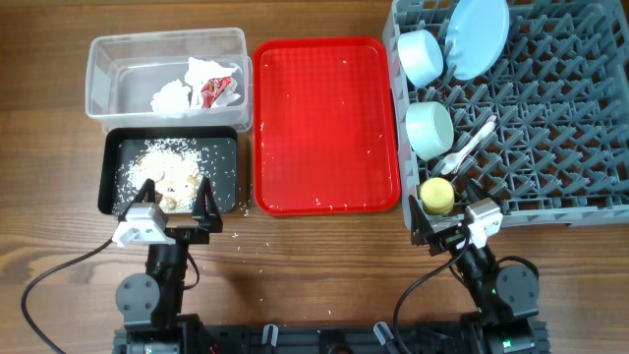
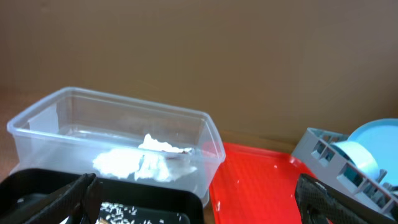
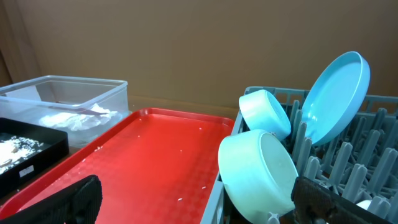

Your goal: Sort waste into correct bins and load items into the dishwasher rack

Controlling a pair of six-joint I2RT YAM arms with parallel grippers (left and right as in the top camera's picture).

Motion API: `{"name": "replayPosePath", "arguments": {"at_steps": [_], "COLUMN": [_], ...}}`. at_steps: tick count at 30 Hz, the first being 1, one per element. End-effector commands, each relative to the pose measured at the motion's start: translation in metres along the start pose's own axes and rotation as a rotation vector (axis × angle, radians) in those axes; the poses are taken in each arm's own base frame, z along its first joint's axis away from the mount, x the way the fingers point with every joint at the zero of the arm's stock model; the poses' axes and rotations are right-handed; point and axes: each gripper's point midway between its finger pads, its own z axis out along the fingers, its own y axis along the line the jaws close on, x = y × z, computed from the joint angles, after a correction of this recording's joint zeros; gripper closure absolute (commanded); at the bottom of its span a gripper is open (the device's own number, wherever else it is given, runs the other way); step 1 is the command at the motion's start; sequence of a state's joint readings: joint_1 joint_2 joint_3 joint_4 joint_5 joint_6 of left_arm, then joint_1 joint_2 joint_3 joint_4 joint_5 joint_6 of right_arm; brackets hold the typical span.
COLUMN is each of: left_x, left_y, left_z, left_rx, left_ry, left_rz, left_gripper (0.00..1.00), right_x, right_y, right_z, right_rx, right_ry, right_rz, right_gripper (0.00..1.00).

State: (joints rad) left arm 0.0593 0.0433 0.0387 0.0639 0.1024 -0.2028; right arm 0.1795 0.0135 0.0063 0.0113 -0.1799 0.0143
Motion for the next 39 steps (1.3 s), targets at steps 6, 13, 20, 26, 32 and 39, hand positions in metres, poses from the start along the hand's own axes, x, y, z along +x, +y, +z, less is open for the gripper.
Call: {"name": "replayPosePath", "arguments": {"at_steps": [6, 13, 20, 26, 32, 39], "left_x": [0.038, 0.038, 0.038, 0.038, 0.038, 0.038], "left_y": [0.007, 0.005, 0.005, 0.005, 0.005, 0.005], "left_z": [-0.003, -0.003, -0.003, -0.003, -0.003, -0.003], "left_rx": [-0.012, -0.002, -0.002, -0.002, -0.002, -0.002], "left_ry": [0.123, 0.124, 0.124, 0.124, 0.124, 0.124], "left_rz": [-0.001, -0.002, -0.002, -0.001, -0.002, -0.001], "left_gripper": [0.00, 0.00, 0.00, 0.00, 0.00, 0.00], "right_x": [-0.002, -0.002, -0.002, -0.002, -0.002, -0.002], "right_y": [0.001, 0.001, 0.001, 0.001, 0.001, 0.001], "right_z": [-0.001, -0.001, -0.001, -0.001, -0.001, -0.001], "right_rx": [-0.009, -0.009, -0.009, -0.009, -0.009, -0.009], "right_ry": [-0.011, -0.011, -0.011, -0.011, -0.011, -0.011], "right_rz": [0.012, 0.012, 0.012, 0.012, 0.012, 0.012], "right_gripper": [0.00, 0.00, 0.00, 0.00, 0.00, 0.00]}}
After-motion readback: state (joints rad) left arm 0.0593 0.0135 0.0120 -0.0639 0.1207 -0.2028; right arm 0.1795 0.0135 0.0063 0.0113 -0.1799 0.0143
